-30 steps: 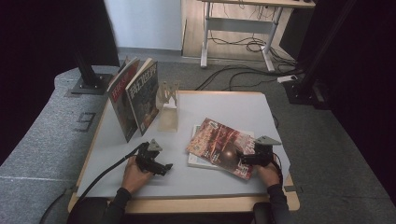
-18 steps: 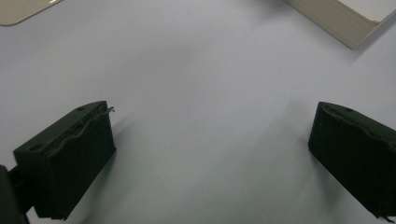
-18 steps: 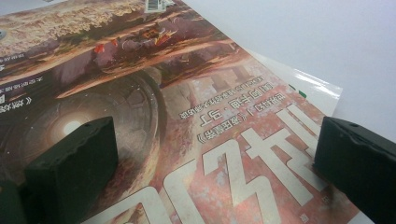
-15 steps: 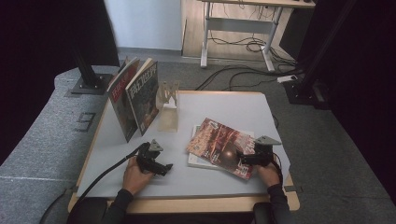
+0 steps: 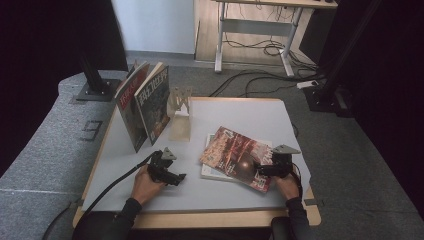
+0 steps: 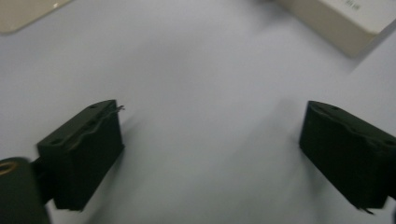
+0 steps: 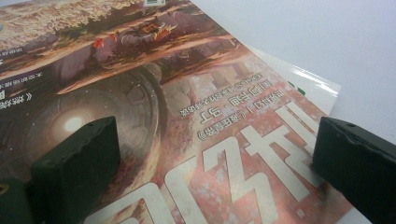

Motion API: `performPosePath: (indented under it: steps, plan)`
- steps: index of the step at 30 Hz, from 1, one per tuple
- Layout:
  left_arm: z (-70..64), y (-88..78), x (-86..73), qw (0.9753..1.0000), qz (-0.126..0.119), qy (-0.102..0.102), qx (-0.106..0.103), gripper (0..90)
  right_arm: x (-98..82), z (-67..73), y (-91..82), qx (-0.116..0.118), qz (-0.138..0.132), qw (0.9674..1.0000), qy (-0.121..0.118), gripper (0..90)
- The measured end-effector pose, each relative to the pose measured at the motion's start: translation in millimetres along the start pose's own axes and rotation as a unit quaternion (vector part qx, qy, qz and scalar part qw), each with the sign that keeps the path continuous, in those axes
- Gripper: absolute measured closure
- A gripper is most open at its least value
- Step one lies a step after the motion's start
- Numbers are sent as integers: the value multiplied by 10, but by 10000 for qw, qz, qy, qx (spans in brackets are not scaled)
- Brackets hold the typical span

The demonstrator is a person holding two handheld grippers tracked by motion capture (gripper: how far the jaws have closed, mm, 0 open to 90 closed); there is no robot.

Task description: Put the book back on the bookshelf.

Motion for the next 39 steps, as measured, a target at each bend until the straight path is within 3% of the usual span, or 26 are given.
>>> performPosePath:
  steps: [12, 20, 25, 32, 34, 39]
  plan:
    - [-50, -11, 260, 9990, -239, 173, -324, 70, -20, -85, -75, -117, 95, 9998, 104, 15]
    - [-83, 92, 497, 9968, -541, 156, -567, 101, -30, -152, -99, -175, 120, 9996, 200, 5]
    - [-139, 241, 603, 9969, -365, 358, -603, 99, -44, -246, -99, -135, 121, 9992, 362, 0]
    - [-147, 362, 686, 9953, -382, 355, -818, 82, -29, -325, -44, -13, 102, 9986, 509, 0]
    - [-128, 388, 692, 9938, -445, 283, -975, 79, -17, -344, -30, -28, 95, 9986, 513, 0]
    - [-151, 462, 703, 9937, -363, 378, -986, 72, -3, -403, 22, 114, 115, 9977, 661, 0]
Point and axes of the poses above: each handheld gripper's, and its own axes: y roughly forward along the jaws, x roughly out of its top, z roughly to its left, the point moved 2 cm from there along y, roughly forward along the jaws, and after that the axes turned 7 degrees about y, right-handed, at the moved point
